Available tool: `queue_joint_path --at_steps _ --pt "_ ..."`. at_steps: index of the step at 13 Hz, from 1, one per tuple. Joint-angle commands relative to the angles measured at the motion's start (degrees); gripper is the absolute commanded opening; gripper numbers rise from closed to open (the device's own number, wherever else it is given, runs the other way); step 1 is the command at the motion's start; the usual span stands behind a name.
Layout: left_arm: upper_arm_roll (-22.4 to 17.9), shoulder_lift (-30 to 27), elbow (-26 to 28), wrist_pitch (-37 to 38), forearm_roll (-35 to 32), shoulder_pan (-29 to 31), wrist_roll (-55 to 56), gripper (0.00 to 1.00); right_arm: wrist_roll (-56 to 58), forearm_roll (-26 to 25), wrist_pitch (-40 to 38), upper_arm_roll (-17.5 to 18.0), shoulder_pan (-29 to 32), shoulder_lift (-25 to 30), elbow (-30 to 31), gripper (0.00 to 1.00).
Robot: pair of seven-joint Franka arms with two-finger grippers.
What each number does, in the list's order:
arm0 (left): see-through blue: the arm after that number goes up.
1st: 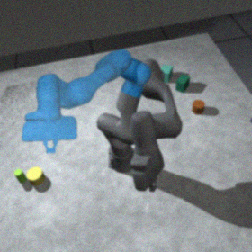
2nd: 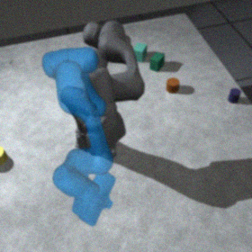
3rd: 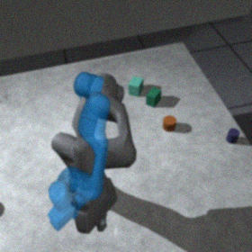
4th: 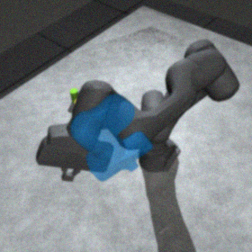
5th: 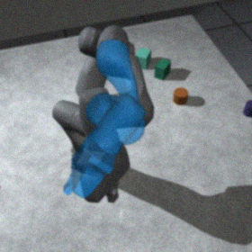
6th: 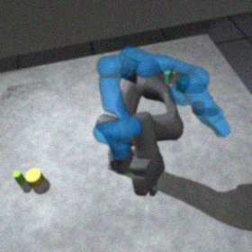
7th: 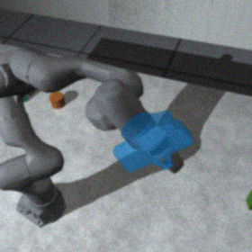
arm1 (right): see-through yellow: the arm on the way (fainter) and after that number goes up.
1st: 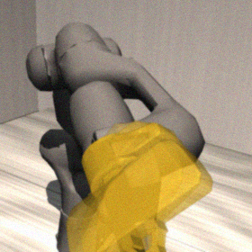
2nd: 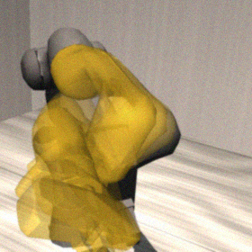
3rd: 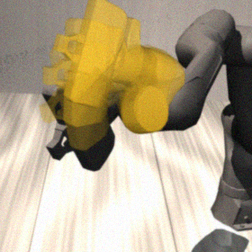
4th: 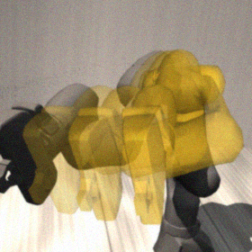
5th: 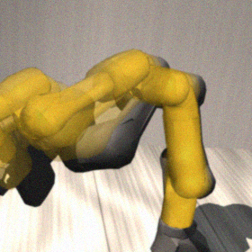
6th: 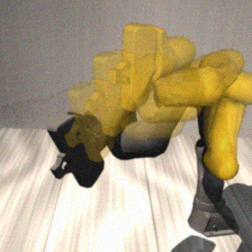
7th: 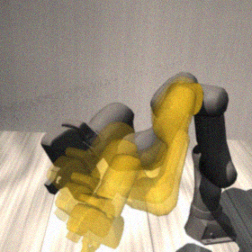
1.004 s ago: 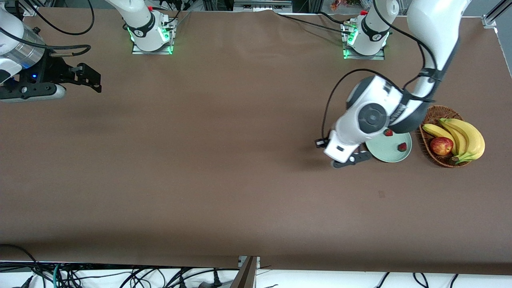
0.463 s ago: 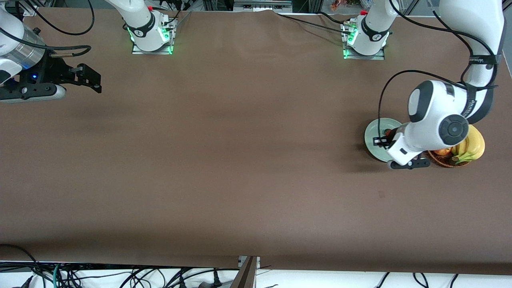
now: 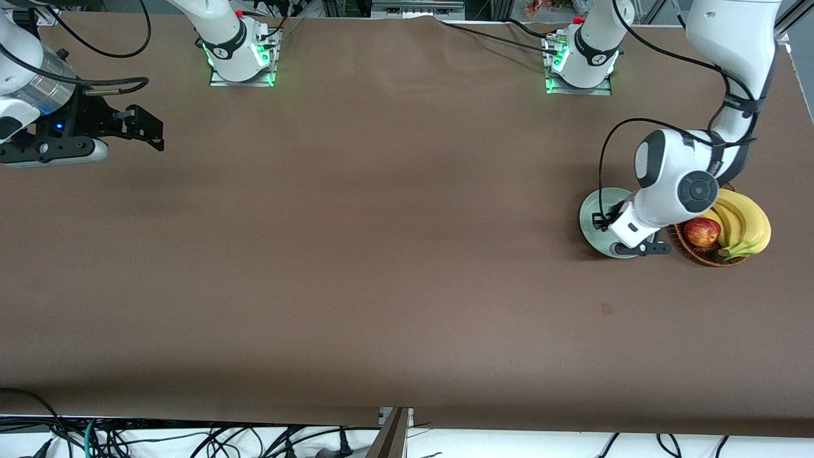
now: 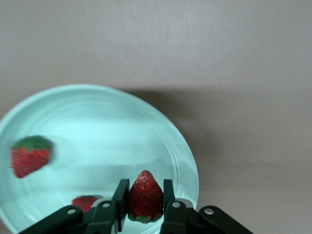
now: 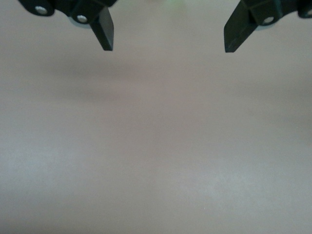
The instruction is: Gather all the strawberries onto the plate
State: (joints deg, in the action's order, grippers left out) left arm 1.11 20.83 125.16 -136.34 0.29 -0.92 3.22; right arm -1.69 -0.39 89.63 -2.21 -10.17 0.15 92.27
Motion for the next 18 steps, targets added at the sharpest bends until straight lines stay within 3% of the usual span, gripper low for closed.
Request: queue_joint_path --at_steps 1,2,5,11,16,18 --pt "-1.02 -0.71 1.41 -1.30 1.21 -0.58 -3.47 0.81 -0.07 -0.66 -0.51 0.28 0.58 -0.23 -2.36 1.00" --pt "-0.94 -0.62 0.97 -0.95 1.29 -0.23 -5.57 1.00 -0.07 -0.75 -0.60 0.27 0.59 -0.23 -2.36 1.00" --pt "-1.02 -5.26 -1.75 4.12 1.29 0.04 -6.03 1.00 -0.33 -0.14 -0.33 0.27 0.59 -0.32 -2.36 1.00" --pt "-0.41 -13.18 -16.41 27.92 1.20 0.13 -6.21 1.00 -0.24 -0.49 0.28 0.45 0.32 -0.59 -2.36 1.00" --pt "-0.84 -14.16 -28.99 41.84 1.56 -1.97 -5.16 1.00 -0.33 0.30 2.57 0.63 0.32 -0.67 -2.36 1.00" --pt "-4.17 -14.24 -30.75 43.87 1.91 -5.22 -5.06 1.00 0.02 0.30 1.95 0.63 0.32 -0.58 -2.19 1.00"
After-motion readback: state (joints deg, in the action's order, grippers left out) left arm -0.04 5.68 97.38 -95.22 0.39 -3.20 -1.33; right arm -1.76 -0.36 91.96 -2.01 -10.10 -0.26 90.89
